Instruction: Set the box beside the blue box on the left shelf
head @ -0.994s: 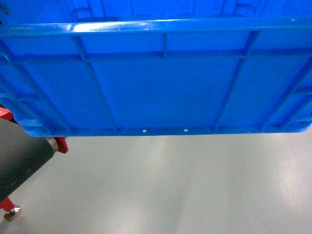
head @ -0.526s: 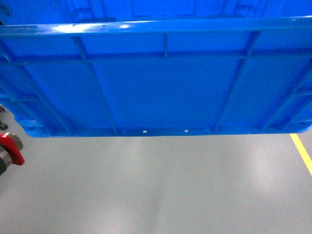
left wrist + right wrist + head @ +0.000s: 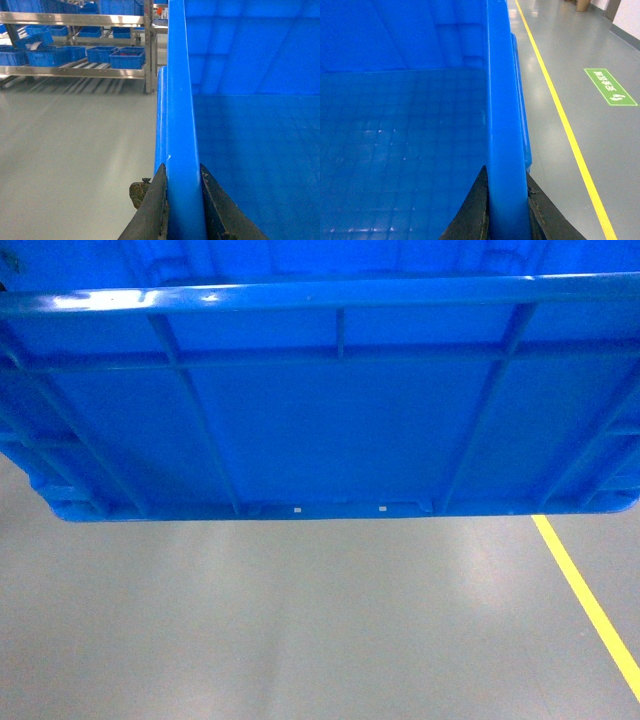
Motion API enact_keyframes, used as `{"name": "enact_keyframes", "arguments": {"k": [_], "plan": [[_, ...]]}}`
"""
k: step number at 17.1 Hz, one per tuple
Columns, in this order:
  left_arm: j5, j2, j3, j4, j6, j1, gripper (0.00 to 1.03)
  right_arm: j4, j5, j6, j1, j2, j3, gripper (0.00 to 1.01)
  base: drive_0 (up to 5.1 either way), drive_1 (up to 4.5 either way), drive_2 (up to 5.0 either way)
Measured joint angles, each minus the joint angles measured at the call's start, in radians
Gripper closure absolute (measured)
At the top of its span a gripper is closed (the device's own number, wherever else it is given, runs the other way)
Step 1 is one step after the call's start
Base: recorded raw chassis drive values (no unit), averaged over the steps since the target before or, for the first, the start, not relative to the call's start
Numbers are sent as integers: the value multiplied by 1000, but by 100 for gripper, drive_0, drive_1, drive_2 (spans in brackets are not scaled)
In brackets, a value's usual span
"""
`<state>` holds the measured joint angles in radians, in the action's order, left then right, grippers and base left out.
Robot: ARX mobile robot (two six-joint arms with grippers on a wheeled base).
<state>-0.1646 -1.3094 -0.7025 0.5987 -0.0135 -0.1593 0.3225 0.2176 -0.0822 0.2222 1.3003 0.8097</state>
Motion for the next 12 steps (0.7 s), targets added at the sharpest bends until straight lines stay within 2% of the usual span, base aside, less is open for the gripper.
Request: {"name": "enact_keyframes", "arguments": {"k": [12], "plan": [[0, 3, 0, 4, -1, -3, 93, 2, 5, 5, 0, -6, -2, 92, -155, -155, -155]]}}
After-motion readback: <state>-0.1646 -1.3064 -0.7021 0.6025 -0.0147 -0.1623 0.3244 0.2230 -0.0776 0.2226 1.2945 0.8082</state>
